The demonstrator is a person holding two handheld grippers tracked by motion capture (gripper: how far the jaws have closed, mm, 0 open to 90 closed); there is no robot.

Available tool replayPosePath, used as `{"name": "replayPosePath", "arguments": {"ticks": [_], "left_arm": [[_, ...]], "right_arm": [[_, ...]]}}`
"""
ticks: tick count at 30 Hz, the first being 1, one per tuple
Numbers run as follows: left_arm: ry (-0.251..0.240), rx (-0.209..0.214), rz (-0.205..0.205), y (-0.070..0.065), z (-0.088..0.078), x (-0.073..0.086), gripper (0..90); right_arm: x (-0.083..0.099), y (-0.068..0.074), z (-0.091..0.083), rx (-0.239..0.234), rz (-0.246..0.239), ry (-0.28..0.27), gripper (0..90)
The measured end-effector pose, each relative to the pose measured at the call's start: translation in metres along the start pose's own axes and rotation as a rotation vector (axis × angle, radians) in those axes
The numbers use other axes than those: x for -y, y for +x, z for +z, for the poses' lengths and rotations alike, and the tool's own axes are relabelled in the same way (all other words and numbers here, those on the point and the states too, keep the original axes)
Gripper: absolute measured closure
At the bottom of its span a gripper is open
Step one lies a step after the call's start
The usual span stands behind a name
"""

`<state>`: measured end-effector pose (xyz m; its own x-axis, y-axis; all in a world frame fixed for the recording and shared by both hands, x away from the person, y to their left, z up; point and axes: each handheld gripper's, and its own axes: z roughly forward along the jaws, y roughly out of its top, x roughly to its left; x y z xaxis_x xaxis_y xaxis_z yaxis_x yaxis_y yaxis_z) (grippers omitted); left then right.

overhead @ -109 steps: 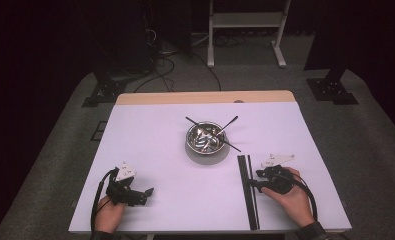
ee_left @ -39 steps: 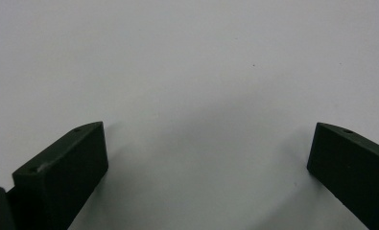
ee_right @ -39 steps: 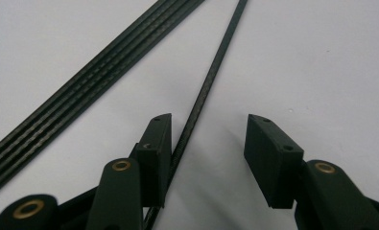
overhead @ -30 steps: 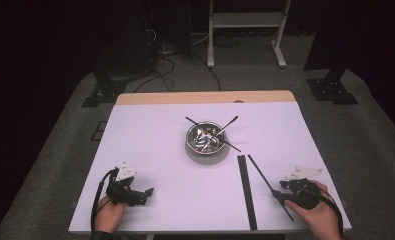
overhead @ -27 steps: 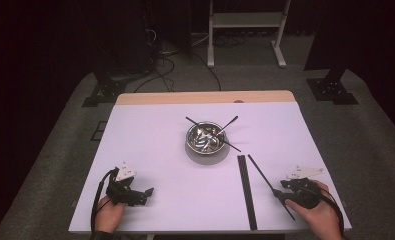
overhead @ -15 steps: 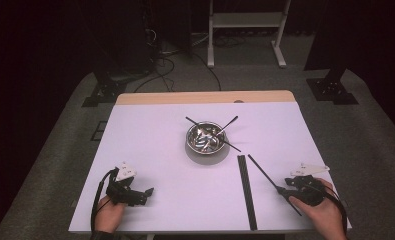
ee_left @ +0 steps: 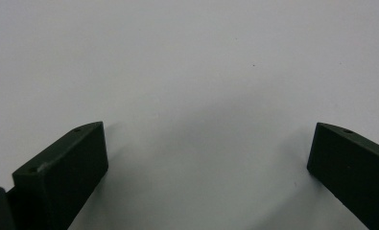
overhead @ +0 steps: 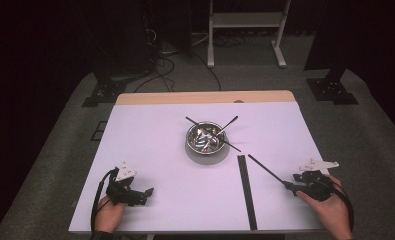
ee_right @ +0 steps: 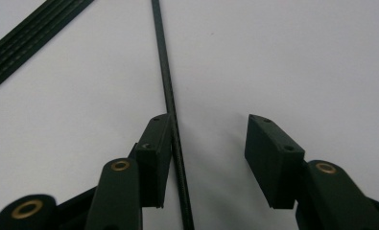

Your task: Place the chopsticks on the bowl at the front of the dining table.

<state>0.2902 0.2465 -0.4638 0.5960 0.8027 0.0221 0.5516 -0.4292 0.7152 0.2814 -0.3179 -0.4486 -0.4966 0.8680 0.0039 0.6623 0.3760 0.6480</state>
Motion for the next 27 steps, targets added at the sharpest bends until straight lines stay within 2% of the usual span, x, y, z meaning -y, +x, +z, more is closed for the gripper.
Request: {"name": "replayPosePath", "arguments": {"ticks": [19, 27], "left_arm": [[0.0, 0.0, 0.0, 0.0, 0.0, 0.0, 0.0], [0.0, 0.0, -0.001, 0.0, 0.0, 0.0, 0.0]], "right_arm": [[0.005, -0.02, -0.005, 0.033, 0.053, -0.007, 50.9], [-0.003, -0.016, -0.001, -0.024, 0.047, -0.032, 51.9]]}}
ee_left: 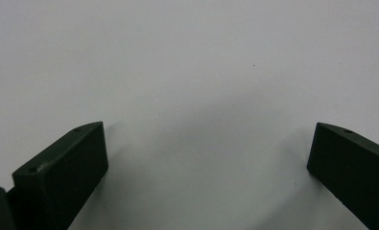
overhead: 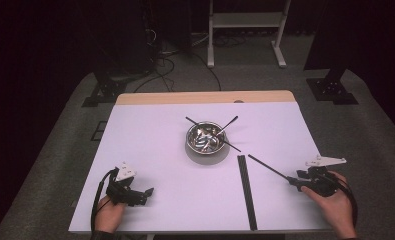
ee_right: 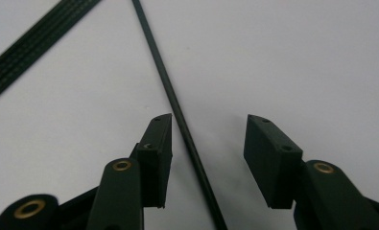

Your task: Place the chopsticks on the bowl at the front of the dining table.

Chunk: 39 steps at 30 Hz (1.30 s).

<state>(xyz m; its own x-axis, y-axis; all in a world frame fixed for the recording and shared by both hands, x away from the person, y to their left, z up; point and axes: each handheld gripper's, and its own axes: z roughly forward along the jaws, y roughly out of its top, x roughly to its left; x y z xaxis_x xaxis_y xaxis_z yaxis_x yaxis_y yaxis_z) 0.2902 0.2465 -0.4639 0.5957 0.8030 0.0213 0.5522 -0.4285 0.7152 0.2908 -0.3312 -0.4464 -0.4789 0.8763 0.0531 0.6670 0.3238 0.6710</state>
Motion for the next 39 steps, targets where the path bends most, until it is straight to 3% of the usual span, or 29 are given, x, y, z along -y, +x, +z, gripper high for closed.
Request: {"name": "replayPosePath", "arguments": {"ticks": [3, 10, 21, 30, 39], "left_arm": [[0.0, 0.0, 0.0, 0.0, 0.0, 0.0, 0.0], [0.0, 0.0, 0.0, 0.0, 0.0, 0.0, 0.0], [0.0, 0.0, 0.0, 0.0, 0.0, 0.0, 0.0], [0.0, 0.0, 0.0, 0.0, 0.0, 0.0, 0.0], [0.0, 0.0, 0.001, 0.0, 0.0, 0.0, 0.0]], "right_arm": [[-0.007, 0.003, 0.008, -0.035, -0.017, -0.005, 54.4], [-0.017, 0.008, 0.017, -0.06, -0.044, -0.003, 58.4], [-0.025, 0.009, 0.028, -0.097, -0.05, 0.013, 73.3], [-0.026, 0.011, 0.028, -0.094, -0.068, 0.022, 82.4], [-0.027, 0.016, 0.029, -0.067, -0.093, 0.032, 83.2]]}}
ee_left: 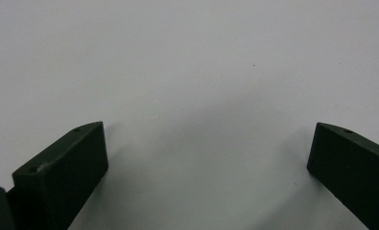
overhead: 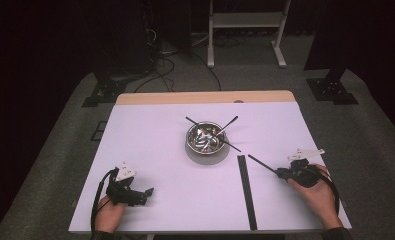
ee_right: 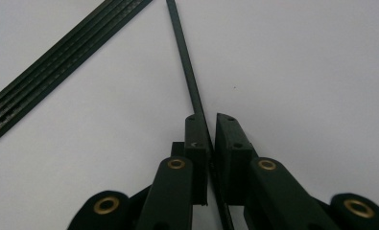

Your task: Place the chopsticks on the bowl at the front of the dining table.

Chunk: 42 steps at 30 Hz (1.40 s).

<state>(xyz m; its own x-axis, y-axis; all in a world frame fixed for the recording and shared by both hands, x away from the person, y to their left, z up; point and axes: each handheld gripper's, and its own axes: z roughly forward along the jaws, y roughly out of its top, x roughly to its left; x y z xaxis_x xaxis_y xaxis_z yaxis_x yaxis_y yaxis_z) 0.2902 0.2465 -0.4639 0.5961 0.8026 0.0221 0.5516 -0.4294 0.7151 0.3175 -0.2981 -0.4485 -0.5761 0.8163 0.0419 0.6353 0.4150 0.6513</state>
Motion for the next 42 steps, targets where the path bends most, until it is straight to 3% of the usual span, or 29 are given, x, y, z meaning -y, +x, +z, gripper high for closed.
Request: {"name": "replayPosePath", "arguments": {"ticks": [6, 18, 42], "left_arm": [[0.0, -0.001, 0.0, 0.0, 0.0, 0.0, 0.0], [0.0, 0.0, 0.0, 0.0, 0.0, 0.0, 0.0], [0.0, 0.0, -0.001, 0.0, 0.0, 0.0, 0.0]], "right_arm": [[-0.002, 0.002, 0.0, 0.007, -0.018, 0.009, 84.9], [-0.002, 0.001, -0.004, -0.002, -0.001, 0.001, 85.6], [-0.014, -0.006, -0.033, -0.006, 0.035, -0.106, 85.6]]}}
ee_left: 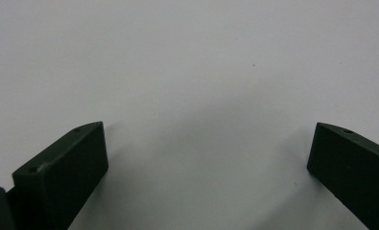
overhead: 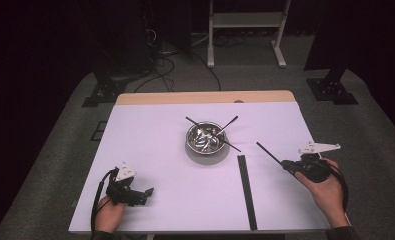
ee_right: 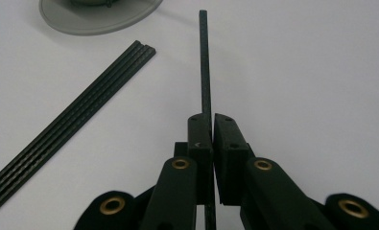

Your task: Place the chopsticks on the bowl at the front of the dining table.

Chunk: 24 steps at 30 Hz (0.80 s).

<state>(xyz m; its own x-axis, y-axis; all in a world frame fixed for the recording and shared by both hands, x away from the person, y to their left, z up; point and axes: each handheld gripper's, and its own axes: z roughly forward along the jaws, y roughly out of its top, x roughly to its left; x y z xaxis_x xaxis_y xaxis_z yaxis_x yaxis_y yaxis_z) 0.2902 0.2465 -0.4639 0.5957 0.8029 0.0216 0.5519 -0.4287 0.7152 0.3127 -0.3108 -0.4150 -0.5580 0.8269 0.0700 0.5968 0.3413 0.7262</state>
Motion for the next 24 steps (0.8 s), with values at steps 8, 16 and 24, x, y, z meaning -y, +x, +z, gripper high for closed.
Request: {"name": "replayPosePath", "arguments": {"ticks": [8, 16, 24], "left_arm": [[0.0, 0.0, 0.0, 0.0, 0.0, 0.0, 0.0], [0.0, 0.0, 0.0, 0.0, 0.0, 0.0, 0.0], [0.0, 0.0, 0.0, 0.0, 0.0, 0.0, 0.0]], "right_arm": [[-0.007, 0.001, -0.005, -0.003, -0.004, -0.025, 85.6], [-0.013, 0.004, -0.008, -0.008, -0.01, -0.04, 85.6], [-0.022, 0.008, -0.008, -0.018, -0.017, -0.057, 85.6]]}}
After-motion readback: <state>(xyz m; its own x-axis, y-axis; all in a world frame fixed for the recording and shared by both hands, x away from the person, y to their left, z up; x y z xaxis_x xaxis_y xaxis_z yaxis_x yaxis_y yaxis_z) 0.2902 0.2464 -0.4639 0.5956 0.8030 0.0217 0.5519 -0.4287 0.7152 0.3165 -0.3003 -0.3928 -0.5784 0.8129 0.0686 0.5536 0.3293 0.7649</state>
